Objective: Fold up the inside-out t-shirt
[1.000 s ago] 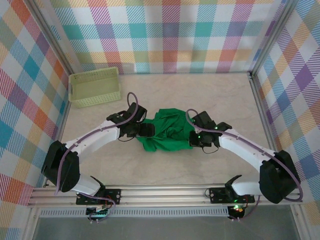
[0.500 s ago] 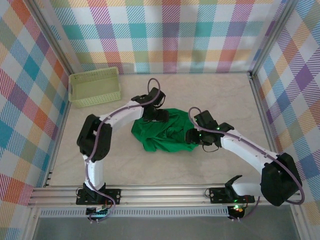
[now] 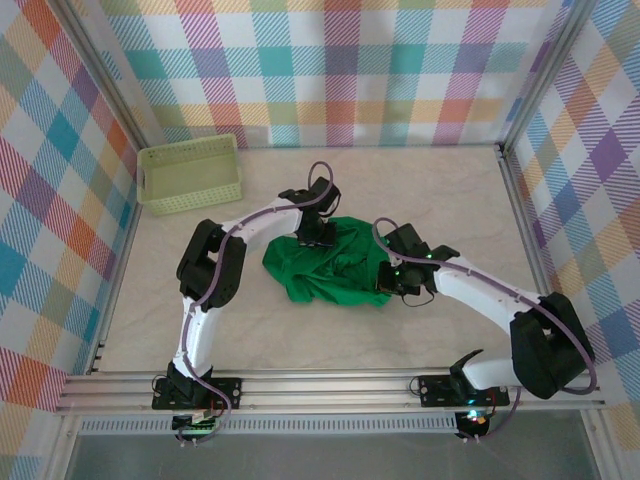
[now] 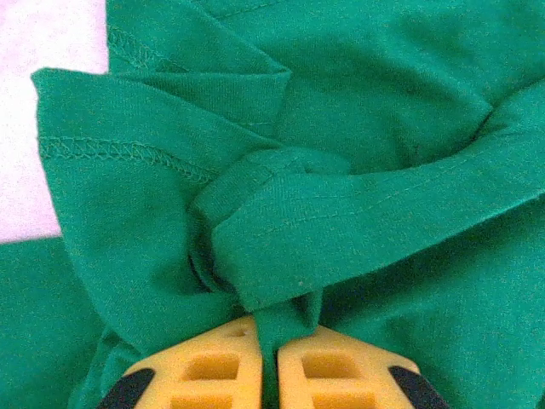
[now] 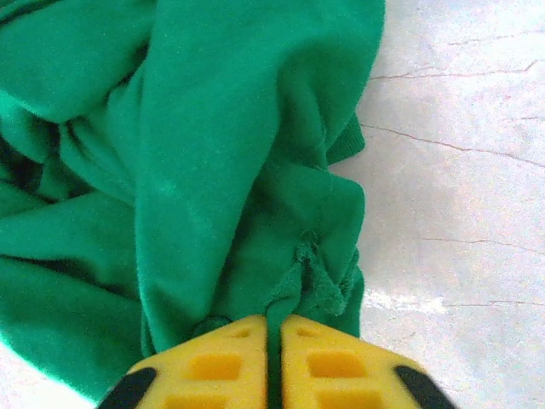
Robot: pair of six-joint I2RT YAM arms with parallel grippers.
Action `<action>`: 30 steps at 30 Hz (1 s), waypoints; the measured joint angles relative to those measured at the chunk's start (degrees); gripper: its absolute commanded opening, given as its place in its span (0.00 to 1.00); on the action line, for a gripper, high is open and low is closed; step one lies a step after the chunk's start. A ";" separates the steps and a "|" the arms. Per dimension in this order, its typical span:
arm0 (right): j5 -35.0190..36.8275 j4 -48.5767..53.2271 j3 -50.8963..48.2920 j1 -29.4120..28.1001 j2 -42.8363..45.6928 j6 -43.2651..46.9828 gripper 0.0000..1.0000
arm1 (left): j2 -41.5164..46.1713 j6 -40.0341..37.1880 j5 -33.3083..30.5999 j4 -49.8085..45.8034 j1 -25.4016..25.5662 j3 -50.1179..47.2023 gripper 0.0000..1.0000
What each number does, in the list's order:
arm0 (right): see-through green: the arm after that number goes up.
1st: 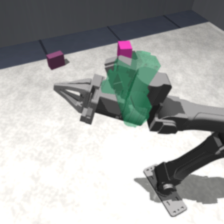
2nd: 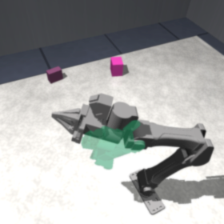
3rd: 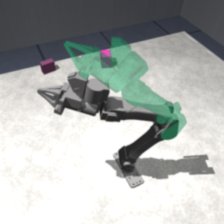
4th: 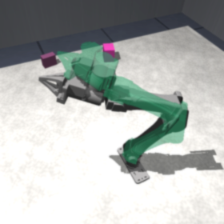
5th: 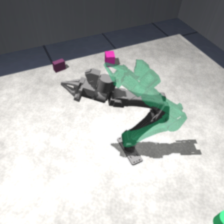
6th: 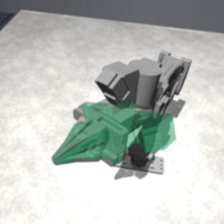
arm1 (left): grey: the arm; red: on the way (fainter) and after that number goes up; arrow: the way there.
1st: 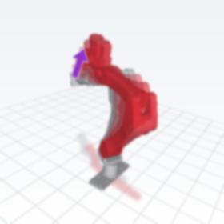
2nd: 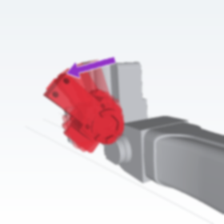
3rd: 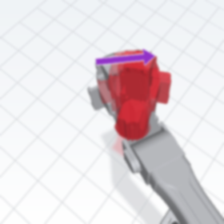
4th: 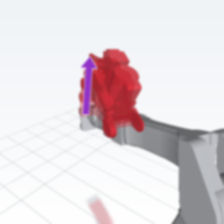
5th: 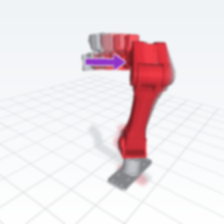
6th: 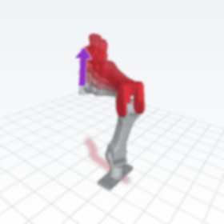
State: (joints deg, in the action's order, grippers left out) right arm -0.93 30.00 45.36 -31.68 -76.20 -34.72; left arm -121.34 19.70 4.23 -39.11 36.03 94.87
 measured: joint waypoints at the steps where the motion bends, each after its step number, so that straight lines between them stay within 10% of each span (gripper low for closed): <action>1: 0.22 0.11 0.00 0.00 0.55 0.44 0.00 | 0.02 0.15 -0.02 -0.02 0.00 0.00 0.00; 8: 5.68 7.43 5.25 2.08 4.42 5.27 0.00 | 9.11 0.94 -3.80 -0.39 -0.59 -2.75 0.00; 20: 5.64 15.87 36.06 9.97 23.02 15.10 0.00 | 60.24 6.14 -12.52 10.05 -8.81 -17.22 0.00; 30: 2.45 16.11 28.52 9.97 16.68 15.82 0.00 | 53.11 11.93 -16.50 7.85 -8.81 -33.59 0.00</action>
State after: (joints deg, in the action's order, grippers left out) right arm 1.52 46.11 73.89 -21.71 -59.53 -18.90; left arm -68.23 31.64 -12.27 -31.27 27.22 61.28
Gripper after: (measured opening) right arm 0.065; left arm 0.066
